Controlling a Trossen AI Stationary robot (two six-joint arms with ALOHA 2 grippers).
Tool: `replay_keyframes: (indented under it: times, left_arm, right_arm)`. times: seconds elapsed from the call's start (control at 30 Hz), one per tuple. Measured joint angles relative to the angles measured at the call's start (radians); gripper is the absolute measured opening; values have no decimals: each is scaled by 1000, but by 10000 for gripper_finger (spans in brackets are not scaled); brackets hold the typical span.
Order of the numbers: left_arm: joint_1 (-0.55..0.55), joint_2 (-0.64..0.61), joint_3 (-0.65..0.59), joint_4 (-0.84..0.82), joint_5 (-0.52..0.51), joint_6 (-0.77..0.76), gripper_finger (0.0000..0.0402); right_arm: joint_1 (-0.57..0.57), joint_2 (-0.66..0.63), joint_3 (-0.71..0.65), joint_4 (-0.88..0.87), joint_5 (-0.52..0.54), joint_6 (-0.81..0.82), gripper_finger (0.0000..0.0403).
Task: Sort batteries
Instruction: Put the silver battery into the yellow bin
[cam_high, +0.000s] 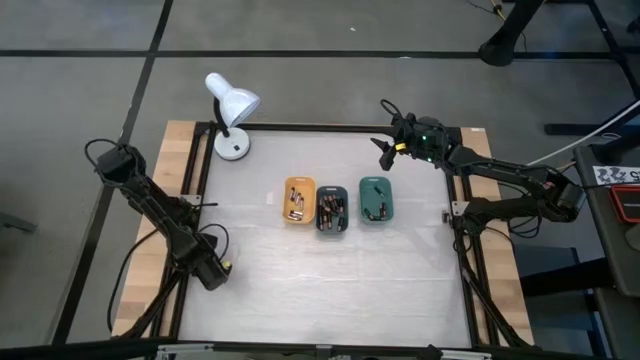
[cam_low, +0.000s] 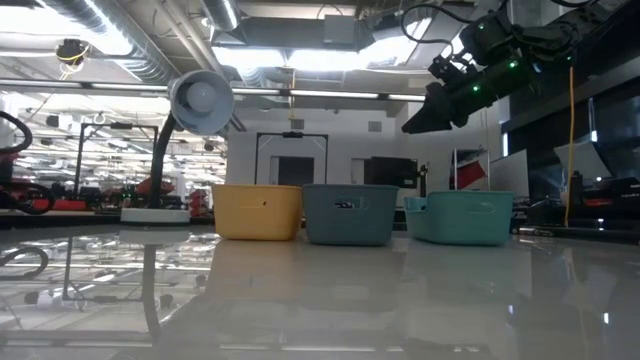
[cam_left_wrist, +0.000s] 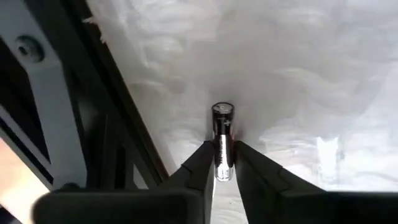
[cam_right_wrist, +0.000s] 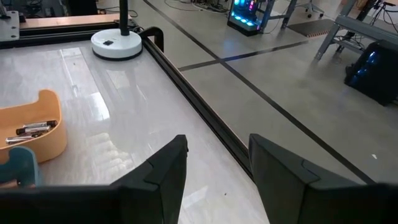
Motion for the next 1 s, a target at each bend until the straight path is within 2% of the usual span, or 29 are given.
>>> replay_keyframes:
  times: [0.2,0.4,0.5,0.63,0.7,0.73,0.87,1.0]
  left_arm:
    - [33,-38,14,-40,-7,86,12]
    - [76,-138,61,-156,-122,135,22]
    - [113,-201,94,-163,-279,179,22]
    - [172,-274,138,-155,-603,260,17]
    - [220,-297,140,-110,-737,345,17]
    - [253,-302,140,-84,-766,397,18]
    - [424,-280,140,66,-778,661,19]
    - [617,-220,140,324,-772,1019,17]
  right_arm:
    - [0,0,0,0,0,1,172]
    - [0,0,0,0,0,1,172]
    - [0,0,0,1,0,0,172]
    - [0,0,0,14,0,1,172]
    - [0,0,0,17,0,1,172]
    - [0,0,0,17,0,1,172]
    - [0,0,0,18,0,1,172]
    - [0,0,0,21,0,1,172]
